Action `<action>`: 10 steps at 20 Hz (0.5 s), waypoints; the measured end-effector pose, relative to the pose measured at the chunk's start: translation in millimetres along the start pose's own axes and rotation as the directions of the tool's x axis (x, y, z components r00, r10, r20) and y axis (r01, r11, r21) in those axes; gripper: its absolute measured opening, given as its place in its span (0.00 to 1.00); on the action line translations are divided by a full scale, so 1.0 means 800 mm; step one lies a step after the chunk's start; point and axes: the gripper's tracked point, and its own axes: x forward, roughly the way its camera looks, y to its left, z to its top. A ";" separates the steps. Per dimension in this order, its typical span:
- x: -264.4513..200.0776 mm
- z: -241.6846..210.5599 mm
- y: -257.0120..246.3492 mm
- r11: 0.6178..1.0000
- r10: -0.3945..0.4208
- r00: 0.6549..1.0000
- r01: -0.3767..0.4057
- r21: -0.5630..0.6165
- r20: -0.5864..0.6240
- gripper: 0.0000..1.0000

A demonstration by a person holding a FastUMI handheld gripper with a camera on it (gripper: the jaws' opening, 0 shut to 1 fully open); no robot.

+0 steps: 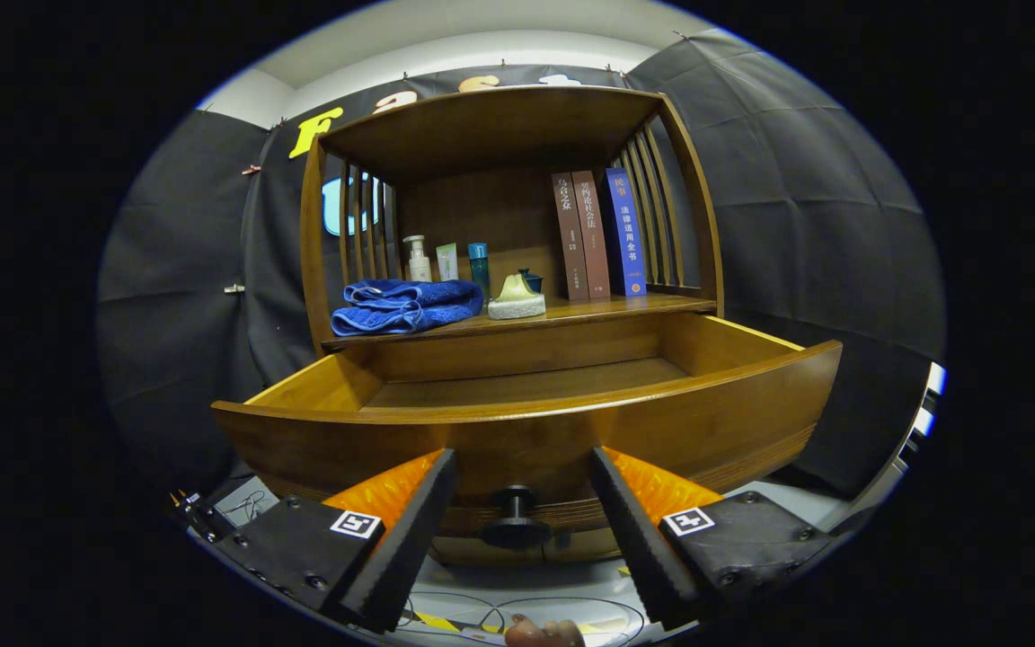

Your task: Pull open the drawer, take out the items inside it, and place them on the countertop above the cabinet.

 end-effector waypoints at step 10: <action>0.093 0.026 0.006 1.000 -0.009 1.000 0.009 0.013 0.006 0.99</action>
